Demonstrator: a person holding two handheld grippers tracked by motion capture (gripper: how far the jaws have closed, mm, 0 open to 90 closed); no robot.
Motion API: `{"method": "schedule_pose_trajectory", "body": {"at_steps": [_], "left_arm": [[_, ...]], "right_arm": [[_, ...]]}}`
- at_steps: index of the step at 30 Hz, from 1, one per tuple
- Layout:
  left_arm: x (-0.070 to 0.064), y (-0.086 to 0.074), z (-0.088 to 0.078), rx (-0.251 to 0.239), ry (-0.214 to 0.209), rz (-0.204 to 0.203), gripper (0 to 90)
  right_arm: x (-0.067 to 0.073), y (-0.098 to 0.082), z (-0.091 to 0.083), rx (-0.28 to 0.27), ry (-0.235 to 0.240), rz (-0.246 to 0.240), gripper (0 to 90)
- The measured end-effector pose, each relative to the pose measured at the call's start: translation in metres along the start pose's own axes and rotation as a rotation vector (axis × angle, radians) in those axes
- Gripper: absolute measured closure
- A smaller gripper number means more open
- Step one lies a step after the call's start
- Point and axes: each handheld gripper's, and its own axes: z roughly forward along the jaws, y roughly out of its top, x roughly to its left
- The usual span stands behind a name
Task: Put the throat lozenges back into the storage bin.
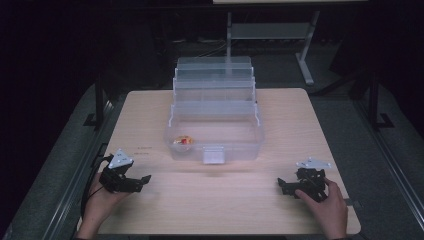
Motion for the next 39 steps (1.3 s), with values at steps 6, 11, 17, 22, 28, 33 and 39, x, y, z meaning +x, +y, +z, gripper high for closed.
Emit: {"method": "schedule_pose_trajectory", "body": {"at_steps": [6, 11, 17, 22, 28, 33, 39], "left_arm": [[-0.003, -0.013, 0.002, 0.009, 0.012, 0.003, 13.0], [-0.006, -0.023, 0.004, 0.022, 0.022, 0.015, 12.9], [-0.006, -0.033, 0.006, 0.042, 0.033, 0.019, 12.0], [-0.006, -0.039, 0.010, 0.049, 0.037, 0.023, 11.2], [-0.006, -0.043, 0.012, 0.029, 0.020, 0.006, 11.1], [-0.002, -0.051, 0.013, -0.016, -0.025, -0.035, 11.1], [-0.001, -0.053, 0.013, -0.030, -0.036, -0.043, 10.9]], "right_arm": [[0.000, 0.000, 0.000, 0.000, 0.000, 0.000, 0.0], [0.000, 0.000, 0.000, 0.000, 0.000, 0.000, 0.0], [0.000, 0.000, 0.000, 0.000, 0.000, 0.000, 0.0], [0.000, 0.000, 0.000, 0.000, 0.000, 0.000, 0.0], [0.000, 0.000, 0.000, 0.000, 0.000, 0.000, 0.0], [0.000, 0.000, 0.000, 0.000, 0.000, 0.000, 0.0], [0.000, 0.000, 0.000, 0.000, 0.000, 0.000, 0.0]]}}
